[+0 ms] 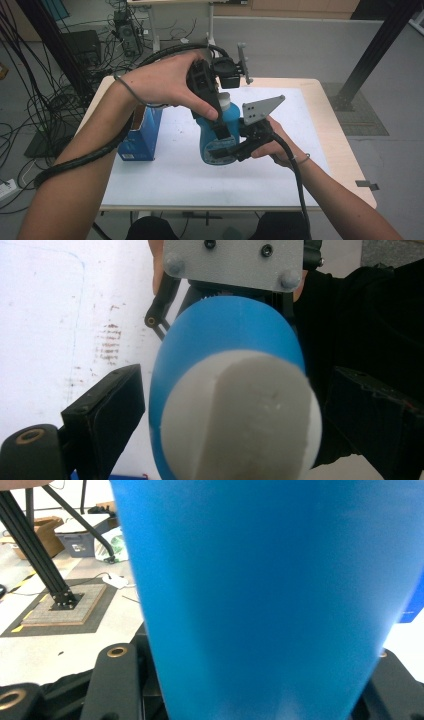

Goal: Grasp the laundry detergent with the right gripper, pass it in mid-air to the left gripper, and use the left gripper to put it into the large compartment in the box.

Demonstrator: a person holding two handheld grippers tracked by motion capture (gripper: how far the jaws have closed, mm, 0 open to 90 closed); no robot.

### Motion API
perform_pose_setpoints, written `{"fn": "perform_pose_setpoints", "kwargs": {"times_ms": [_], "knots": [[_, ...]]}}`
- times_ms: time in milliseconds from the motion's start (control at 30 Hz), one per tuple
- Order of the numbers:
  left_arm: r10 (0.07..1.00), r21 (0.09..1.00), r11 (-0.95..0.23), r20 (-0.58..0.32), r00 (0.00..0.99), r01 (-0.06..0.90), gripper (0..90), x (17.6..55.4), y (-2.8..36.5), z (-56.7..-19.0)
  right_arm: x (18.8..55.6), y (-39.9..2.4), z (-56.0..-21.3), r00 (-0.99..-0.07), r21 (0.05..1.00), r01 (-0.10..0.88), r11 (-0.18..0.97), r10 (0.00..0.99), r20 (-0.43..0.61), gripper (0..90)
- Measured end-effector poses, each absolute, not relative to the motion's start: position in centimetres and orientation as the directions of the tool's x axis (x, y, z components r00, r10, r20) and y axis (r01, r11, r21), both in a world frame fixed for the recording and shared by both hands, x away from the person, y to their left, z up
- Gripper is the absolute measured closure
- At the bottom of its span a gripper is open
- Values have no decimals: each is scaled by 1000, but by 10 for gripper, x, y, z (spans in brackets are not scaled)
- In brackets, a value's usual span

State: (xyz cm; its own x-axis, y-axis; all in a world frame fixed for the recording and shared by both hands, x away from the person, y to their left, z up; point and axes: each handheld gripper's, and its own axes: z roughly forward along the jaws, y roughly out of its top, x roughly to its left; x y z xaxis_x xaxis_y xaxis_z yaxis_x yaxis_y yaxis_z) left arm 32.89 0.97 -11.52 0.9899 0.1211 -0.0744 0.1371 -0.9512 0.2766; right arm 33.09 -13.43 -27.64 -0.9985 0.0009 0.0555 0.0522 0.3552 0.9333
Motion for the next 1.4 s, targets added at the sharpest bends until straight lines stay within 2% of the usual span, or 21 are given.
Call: {"fn": "perform_pose_setpoints", "kwargs": {"times_ms": [1400], "knots": [[128, 271, -952, -59, 990, 139, 96, 328, 9, -112, 331, -136, -275, -998, 935, 53, 350, -6, 59, 424]]}}
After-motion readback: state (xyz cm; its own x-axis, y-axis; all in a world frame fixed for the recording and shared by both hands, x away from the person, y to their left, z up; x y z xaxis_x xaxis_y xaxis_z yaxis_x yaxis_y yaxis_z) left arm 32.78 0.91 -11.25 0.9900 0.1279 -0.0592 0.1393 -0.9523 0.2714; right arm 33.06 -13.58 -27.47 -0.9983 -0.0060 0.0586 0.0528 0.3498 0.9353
